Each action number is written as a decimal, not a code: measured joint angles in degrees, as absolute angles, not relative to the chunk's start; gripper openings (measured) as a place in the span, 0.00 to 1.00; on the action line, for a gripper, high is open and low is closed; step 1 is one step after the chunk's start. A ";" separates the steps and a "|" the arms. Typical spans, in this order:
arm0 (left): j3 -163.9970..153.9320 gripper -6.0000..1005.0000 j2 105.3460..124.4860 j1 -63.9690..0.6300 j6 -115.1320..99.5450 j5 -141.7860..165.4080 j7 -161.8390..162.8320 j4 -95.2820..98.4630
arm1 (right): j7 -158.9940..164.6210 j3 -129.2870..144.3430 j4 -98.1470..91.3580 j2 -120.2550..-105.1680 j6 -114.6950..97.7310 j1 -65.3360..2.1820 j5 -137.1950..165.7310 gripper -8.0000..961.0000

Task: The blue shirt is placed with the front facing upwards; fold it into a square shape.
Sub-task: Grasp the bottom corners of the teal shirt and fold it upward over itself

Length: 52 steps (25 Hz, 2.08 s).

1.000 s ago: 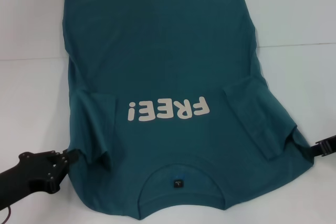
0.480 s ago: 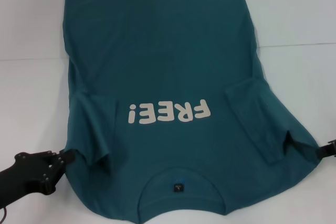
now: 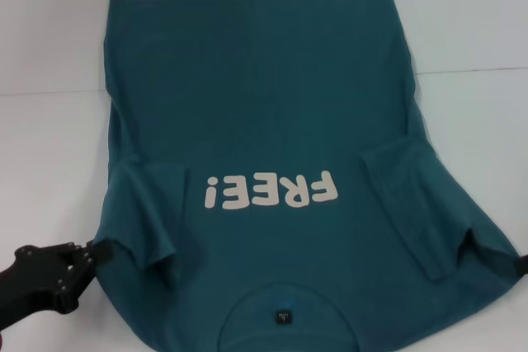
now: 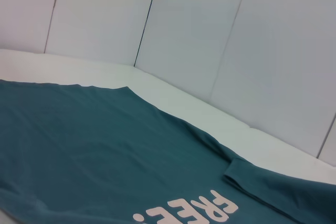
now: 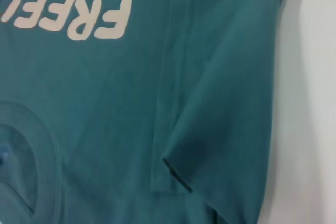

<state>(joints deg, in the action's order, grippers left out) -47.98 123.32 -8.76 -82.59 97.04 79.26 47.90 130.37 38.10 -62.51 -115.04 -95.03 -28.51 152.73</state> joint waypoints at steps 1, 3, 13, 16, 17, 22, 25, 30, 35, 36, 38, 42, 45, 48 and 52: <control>-47.98 0.01 123.32 -8.68 -82.83 97.04 79.35 47.90 | 129.79 37.21 -62.51 -115.04 -95.83 -28.33 152.64 0.01; -47.98 0.01 123.27 -8.54 -83.32 97.04 79.73 47.90 | 128.73 35.47 -62.52 -115.04 -97.41 -27.98 152.45 0.01; -45.21 0.01 123.31 -7.87 -87.61 97.04 80.56 47.99 | 124.12 29.14 -61.77 -115.63 -101.21 -24.79 151.58 0.01; -45.01 0.01 123.41 -7.60 -87.87 97.03 80.60 47.99 | 123.45 28.41 -61.07 -115.73 -101.66 -23.98 150.05 0.01; -44.99 0.01 123.43 -7.57 -87.88 97.03 80.60 47.99 | 123.03 27.79 -60.32 -115.58 -102.07 -23.60 148.70 0.01; -44.97 0.01 123.55 -7.54 -87.93 97.03 80.66 47.99 | 122.27 26.06 -58.10 -114.58 -103.29 -22.64 144.78 0.01; -44.99 0.01 123.36 -7.25 -88.06 97.03 81.21 47.99 | 121.87 25.31 -58.07 -114.31 -103.97 -22.50 144.60 0.01; -44.26 0.01 123.22 -6.15 -88.85 97.03 81.57 48.36 | 121.47 24.68 -57.06 -113.30 -104.60 -22.14 144.55 0.01; -42.63 0.01 123.44 -4.70 -90.87 97.07 81.57 49.34 | 120.35 23.03 -55.99 -112.91 -105.69 -21.60 144.51 0.01; -42.31 0.01 123.56 -4.40 -91.23 97.07 81.56 49.65 | 120.10 22.69 -55.92 -112.90 -105.81 -21.51 144.51 0.01; -42.04 0.01 123.70 -3.90 -91.72 97.09 81.54 50.14 | 119.80 22.11 -55.76 -112.87 -106.00 -21.38 144.50 0.01; -41.99 0.01 123.82 -2.72 -92.69 96.82 81.55 50.52 | 119.64 21.11 -55.47 -112.44 -106.32 -20.90 144.48 0.01; -41.62 0.01 123.92 -1.77 -93.39 96.58 81.55 50.59 | 119.60 20.58 -54.91 -111.89 -106.38 -20.71 144.48 0.01; -41.03 0.01 124.01 -1.02 -94.28 96.55 81.56 50.55 | 119.53 19.54 -53.57 -111.09 -106.67 -20.69 144.45 0.01; -39.81 0.01 124.12 -0.41 -96.33 96.53 81.56 50.24 | 119.19 19.25 -52.89 -110.74 -106.85 -20.68 143.70 0.01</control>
<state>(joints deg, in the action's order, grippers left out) -39.81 124.12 -0.41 -96.33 96.53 81.56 50.24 119.19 19.25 -52.89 -110.74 -106.85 -20.68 143.70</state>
